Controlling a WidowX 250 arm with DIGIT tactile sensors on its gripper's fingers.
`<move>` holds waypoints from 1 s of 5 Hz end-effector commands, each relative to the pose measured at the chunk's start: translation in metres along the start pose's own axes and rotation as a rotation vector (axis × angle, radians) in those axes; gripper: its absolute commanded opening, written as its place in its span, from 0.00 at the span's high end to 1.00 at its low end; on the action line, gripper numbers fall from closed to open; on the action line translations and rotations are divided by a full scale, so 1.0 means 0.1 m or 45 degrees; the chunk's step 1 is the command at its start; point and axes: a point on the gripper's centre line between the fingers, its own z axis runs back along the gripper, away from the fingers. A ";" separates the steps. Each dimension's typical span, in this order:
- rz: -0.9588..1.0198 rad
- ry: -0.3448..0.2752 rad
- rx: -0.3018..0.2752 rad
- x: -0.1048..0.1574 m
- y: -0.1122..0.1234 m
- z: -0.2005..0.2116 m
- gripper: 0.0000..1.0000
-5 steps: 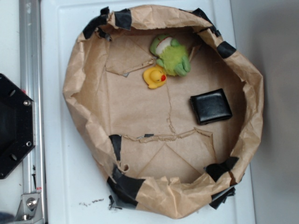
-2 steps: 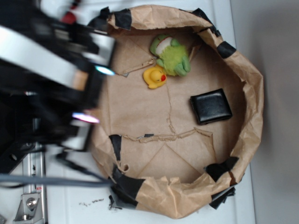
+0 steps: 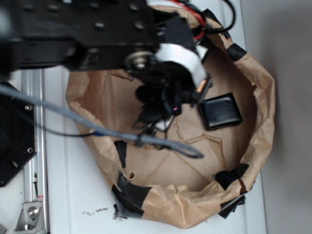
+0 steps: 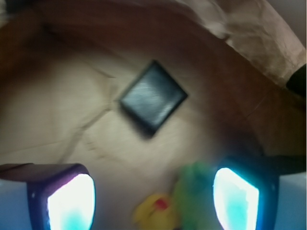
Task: Grab the green animal.
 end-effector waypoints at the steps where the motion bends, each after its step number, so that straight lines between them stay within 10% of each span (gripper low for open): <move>1: 0.075 0.037 0.043 0.02 0.19 -0.24 0.00; 5: 0.287 0.187 0.054 -0.46 0.71 -0.54 0.00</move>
